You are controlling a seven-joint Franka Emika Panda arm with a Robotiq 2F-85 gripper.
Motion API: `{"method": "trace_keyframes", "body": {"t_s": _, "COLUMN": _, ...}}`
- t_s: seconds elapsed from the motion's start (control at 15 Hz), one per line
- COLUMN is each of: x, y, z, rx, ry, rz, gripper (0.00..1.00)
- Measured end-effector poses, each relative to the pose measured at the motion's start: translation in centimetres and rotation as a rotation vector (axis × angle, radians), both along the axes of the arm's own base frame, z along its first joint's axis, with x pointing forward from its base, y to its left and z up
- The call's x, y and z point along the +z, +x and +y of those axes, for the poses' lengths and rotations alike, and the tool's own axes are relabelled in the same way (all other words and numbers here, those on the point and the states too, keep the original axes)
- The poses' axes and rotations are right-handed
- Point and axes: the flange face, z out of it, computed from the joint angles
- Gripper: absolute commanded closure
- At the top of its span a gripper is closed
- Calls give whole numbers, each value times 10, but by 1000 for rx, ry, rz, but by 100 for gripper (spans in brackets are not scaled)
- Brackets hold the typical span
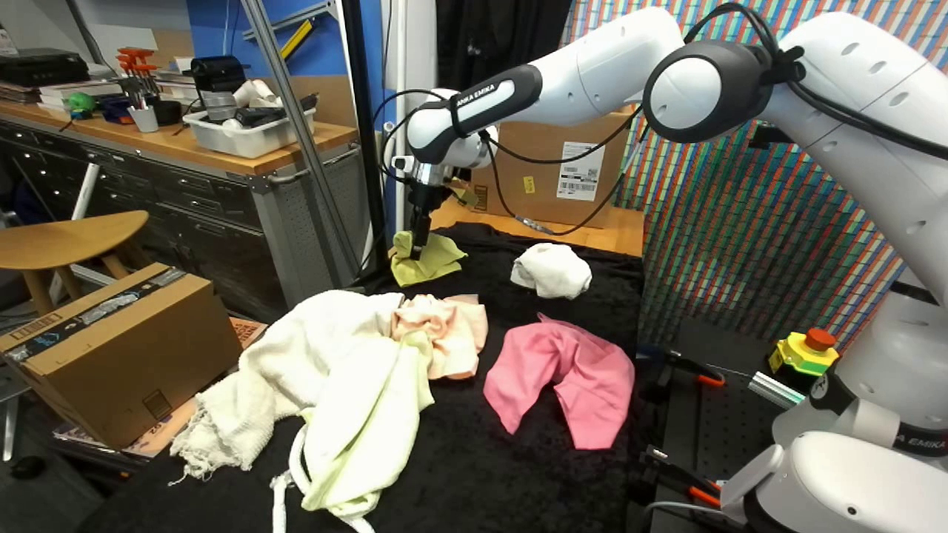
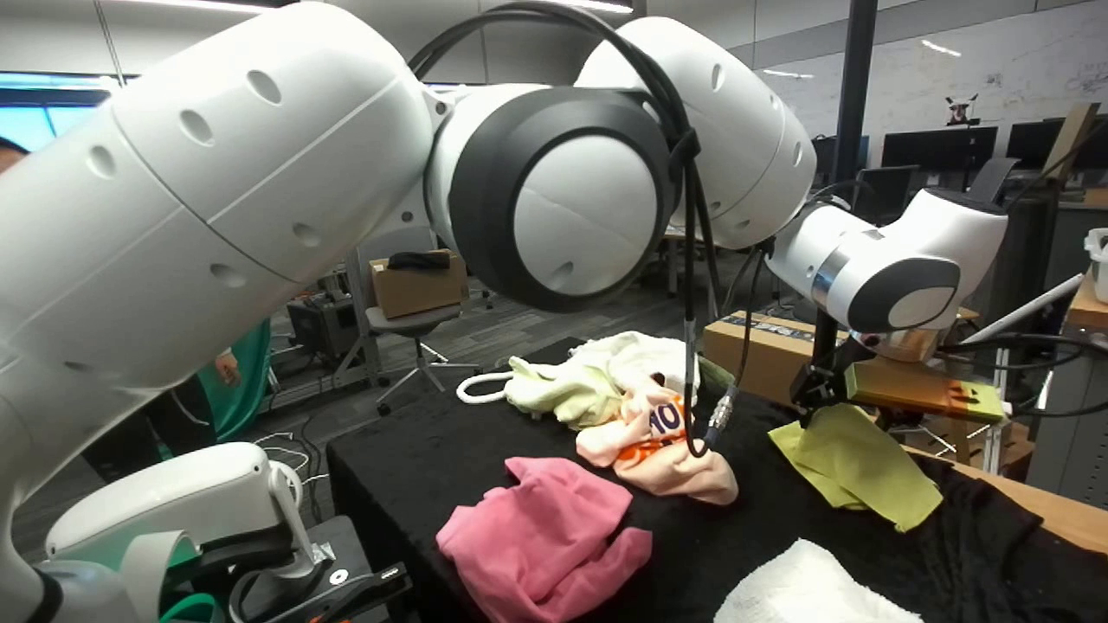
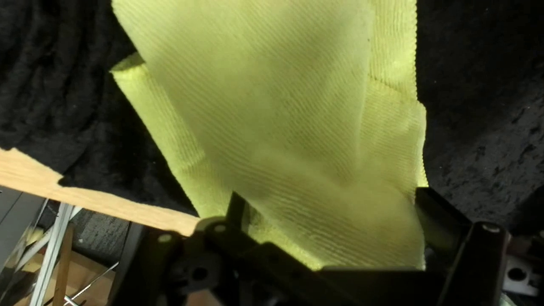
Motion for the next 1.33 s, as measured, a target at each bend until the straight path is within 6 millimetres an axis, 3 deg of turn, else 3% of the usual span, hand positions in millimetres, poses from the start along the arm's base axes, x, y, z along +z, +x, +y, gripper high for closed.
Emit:
{"method": "trace_keyframes", "body": {"t_s": 0.47, "x": -1, "y": -1, "z": -2, "rx": -1, "ry": 3, "rz": 12, "gripper": 94}}
{"method": "trace_keyframes", "body": {"t_s": 0.67, "x": 4, "y": 1, "z": -5, "rx": -20, "ry": -1, "rz": 11, "gripper": 100}}
{"method": "trace_keyframes", "body": {"t_s": 1.07, "x": 20, "y": -1, "z": -13, "rx": -54, "ry": -11, "rz": 41, "gripper": 97}}
{"method": "trace_keyframes", "body": {"t_s": 1.33, "x": 44, "y": -5, "z": -18, "rx": -57, "ry": -17, "rz": 69, "gripper": 98}}
